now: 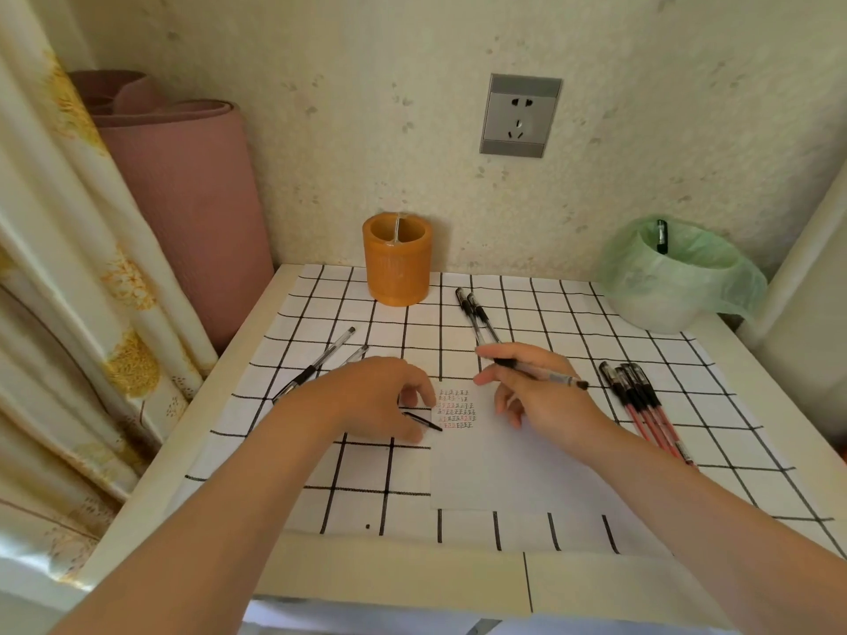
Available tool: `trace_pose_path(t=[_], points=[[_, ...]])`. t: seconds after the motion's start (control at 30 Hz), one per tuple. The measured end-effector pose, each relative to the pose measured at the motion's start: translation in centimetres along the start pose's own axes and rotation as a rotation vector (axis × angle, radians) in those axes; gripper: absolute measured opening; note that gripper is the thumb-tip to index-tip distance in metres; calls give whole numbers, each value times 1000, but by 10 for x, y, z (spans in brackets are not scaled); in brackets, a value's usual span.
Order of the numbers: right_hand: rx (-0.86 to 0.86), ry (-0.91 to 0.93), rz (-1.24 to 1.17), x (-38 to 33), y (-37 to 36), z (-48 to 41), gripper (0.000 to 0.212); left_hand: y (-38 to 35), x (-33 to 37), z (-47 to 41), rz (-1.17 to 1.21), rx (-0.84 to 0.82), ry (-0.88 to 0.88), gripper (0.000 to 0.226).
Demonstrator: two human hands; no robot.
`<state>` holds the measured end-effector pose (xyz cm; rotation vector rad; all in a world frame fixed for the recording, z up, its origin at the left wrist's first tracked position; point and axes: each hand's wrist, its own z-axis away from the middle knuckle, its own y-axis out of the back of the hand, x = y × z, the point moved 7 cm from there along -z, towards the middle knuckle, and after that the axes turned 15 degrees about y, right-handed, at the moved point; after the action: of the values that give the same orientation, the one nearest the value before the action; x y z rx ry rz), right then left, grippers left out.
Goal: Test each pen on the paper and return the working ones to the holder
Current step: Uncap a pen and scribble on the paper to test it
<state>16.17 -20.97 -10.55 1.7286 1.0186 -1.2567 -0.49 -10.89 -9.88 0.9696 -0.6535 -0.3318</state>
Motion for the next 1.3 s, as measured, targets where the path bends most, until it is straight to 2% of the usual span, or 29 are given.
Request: trace_pose_path(t=[0.1,0.23,0.37,0.47,0.6,0.73,1.13,1.23,1.3], points=[[-33,20,-103,-9,-2,-1,37,1,-1,0,-15,36,6,23],[-19,-82,-422,-18,-6,-5,36,2,-2,-2,0,54,14,11],[0,-186,-571,-21,-13,-9,39,7,-4,-6,33,86,18,12],[-26,-158,-409,-24,-15,-14,37,13,-7,-6,75,111,37,14],[-117,18,164,-24,-9,-18,31,17,-9,-5,71,127,32,17],[-244,94,635,-19,-11,-13,20,21,-9,-4,98,158,34,17],[-315,176,721,-25,-25,-7,21,19,5,5,151,124,-2,16],[-377,215,758,-29,-32,-5,22,17,9,5,287,81,2,14],[-426,312,881,-37,-39,-2,24,14,14,5,419,28,14,14]])
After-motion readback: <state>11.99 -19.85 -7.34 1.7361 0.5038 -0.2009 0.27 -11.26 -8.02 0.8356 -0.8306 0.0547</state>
